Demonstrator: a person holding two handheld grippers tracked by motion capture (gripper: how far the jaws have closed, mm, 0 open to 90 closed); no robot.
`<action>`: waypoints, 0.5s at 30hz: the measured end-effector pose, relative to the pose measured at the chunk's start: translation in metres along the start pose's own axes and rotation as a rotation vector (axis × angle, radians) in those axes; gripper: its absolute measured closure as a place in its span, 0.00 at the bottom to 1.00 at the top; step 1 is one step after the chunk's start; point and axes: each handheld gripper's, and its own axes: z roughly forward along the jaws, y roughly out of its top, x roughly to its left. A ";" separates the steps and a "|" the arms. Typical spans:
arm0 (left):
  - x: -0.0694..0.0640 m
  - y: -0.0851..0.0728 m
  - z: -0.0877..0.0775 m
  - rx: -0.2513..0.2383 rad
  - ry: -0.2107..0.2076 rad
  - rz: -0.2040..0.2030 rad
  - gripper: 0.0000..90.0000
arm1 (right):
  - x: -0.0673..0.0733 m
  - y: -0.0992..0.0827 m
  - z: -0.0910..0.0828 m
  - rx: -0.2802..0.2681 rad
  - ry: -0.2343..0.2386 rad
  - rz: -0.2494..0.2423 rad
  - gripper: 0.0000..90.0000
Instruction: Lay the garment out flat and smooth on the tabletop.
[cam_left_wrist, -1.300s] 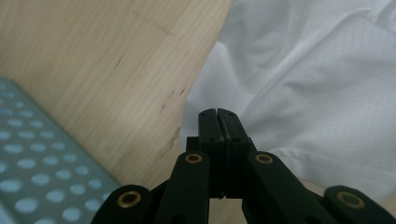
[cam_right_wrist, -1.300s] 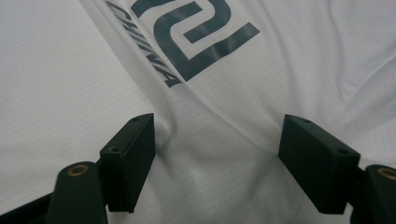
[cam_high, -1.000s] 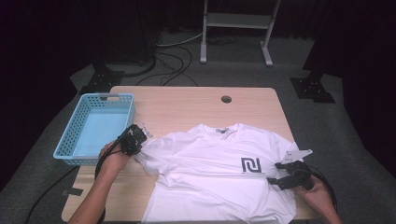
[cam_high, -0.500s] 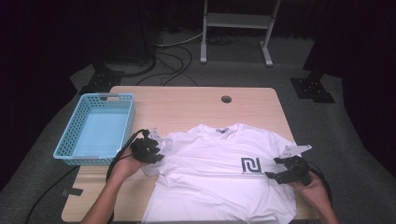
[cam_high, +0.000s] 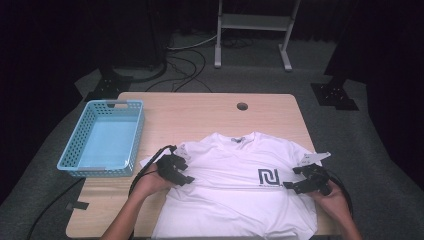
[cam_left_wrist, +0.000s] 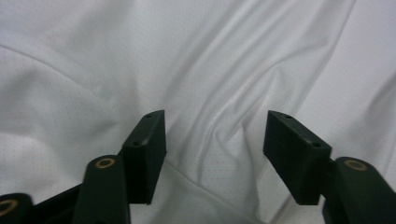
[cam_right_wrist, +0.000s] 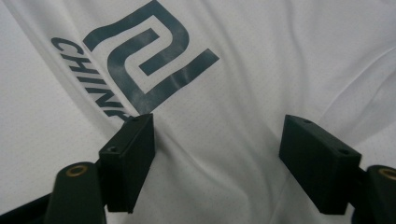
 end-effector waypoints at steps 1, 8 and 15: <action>0.000 -0.001 0.002 0.009 0.008 -0.005 0.37 | -0.001 0.000 0.000 -0.001 0.002 0.001 0.28; 0.010 -0.012 -0.002 0.047 0.067 -0.025 0.19 | -0.015 0.002 0.000 0.024 0.022 -0.036 0.27; 0.024 -0.017 -0.004 0.034 0.106 -0.066 0.14 | -0.038 0.015 0.005 0.086 0.042 -0.074 0.24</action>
